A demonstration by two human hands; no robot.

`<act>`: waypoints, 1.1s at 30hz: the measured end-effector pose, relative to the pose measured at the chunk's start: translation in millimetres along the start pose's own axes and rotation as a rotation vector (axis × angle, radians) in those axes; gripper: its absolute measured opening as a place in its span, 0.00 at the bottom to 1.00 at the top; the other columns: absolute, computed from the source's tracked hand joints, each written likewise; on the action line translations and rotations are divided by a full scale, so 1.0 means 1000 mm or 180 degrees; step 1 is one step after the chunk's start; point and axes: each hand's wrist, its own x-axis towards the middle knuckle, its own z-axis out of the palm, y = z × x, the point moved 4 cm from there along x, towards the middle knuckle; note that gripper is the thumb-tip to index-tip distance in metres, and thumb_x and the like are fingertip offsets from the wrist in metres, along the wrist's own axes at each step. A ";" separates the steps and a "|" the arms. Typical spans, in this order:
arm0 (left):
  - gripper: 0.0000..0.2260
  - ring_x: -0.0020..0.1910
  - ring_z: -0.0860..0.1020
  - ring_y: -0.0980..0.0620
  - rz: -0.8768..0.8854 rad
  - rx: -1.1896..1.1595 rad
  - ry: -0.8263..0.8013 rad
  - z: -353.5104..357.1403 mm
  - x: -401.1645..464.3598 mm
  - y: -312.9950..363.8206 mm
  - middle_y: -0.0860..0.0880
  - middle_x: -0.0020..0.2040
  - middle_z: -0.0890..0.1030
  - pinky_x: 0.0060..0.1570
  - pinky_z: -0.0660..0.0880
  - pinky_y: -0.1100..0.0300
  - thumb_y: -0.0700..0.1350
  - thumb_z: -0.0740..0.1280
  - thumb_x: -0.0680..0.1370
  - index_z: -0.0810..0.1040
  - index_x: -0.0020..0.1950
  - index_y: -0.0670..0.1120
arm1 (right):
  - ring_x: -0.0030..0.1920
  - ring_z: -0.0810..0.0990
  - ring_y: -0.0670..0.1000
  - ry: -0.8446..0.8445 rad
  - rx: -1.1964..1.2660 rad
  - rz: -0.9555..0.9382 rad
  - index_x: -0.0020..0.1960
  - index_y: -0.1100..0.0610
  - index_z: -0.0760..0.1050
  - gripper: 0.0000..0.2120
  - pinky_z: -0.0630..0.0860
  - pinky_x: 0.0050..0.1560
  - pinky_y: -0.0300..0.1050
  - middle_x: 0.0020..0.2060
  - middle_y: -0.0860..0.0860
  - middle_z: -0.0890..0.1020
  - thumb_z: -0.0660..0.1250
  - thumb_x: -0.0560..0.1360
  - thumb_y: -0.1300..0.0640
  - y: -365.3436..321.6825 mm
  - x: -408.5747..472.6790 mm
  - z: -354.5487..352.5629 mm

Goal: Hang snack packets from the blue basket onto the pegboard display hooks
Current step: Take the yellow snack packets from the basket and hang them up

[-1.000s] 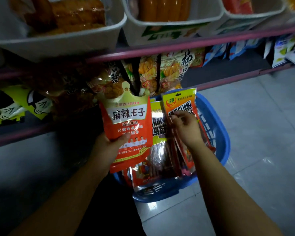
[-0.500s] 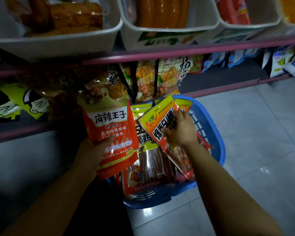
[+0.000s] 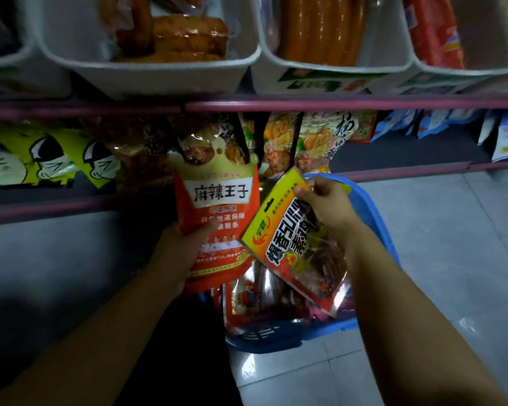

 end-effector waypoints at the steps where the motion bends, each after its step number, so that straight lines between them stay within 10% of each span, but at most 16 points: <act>1: 0.16 0.36 0.84 0.49 0.0047 -0.0017 -0.0023 -0.001 -0.002 0.005 0.51 0.39 0.86 0.38 0.77 0.54 0.53 0.73 0.62 0.80 0.48 0.52 | 0.38 0.75 0.48 -0.0035 -0.0003 -0.0216 0.36 0.47 0.71 0.11 0.71 0.43 0.43 0.34 0.48 0.77 0.70 0.74 0.50 -0.014 -0.008 -0.001; 9: 0.04 0.36 0.84 0.51 0.0848 -0.0155 -0.0062 -0.024 -0.034 0.075 0.52 0.38 0.86 0.38 0.78 0.56 0.45 0.74 0.66 0.84 0.40 0.54 | 0.37 0.75 0.50 0.0122 0.0532 -0.1211 0.37 0.50 0.68 0.08 0.72 0.40 0.47 0.34 0.54 0.76 0.66 0.72 0.54 -0.144 -0.075 0.015; 17: 0.17 0.51 0.82 0.45 0.1957 -0.0566 0.0493 -0.134 -0.117 0.200 0.46 0.51 0.84 0.50 0.78 0.48 0.45 0.75 0.64 0.80 0.52 0.50 | 0.26 0.65 0.38 -0.0367 0.0705 -0.2141 0.39 0.52 0.74 0.07 0.63 0.27 0.31 0.21 0.41 0.68 0.71 0.73 0.55 -0.323 -0.133 0.129; 21: 0.16 0.47 0.84 0.44 0.2391 -0.0794 0.1087 -0.202 -0.158 0.260 0.46 0.46 0.85 0.45 0.80 0.50 0.50 0.76 0.62 0.81 0.47 0.47 | 0.33 0.80 0.39 -0.1051 0.0756 -0.2571 0.47 0.48 0.78 0.03 0.73 0.33 0.29 0.32 0.48 0.84 0.69 0.73 0.52 -0.410 -0.167 0.192; 27: 0.08 0.41 0.84 0.50 0.3149 -0.0482 0.1083 -0.279 -0.200 0.344 0.47 0.44 0.86 0.37 0.79 0.61 0.49 0.72 0.67 0.84 0.45 0.52 | 0.36 0.84 0.41 -0.1836 0.1048 -0.3116 0.42 0.50 0.81 0.03 0.78 0.35 0.33 0.35 0.44 0.86 0.69 0.71 0.53 -0.511 -0.206 0.259; 33: 0.15 0.47 0.83 0.54 0.4101 -0.0298 0.1097 -0.343 -0.238 0.440 0.52 0.48 0.85 0.43 0.78 0.63 0.44 0.71 0.68 0.77 0.54 0.52 | 0.36 0.84 0.48 -0.1353 0.0946 -0.3561 0.39 0.48 0.82 0.06 0.82 0.40 0.51 0.36 0.47 0.86 0.69 0.74 0.55 -0.573 -0.217 0.298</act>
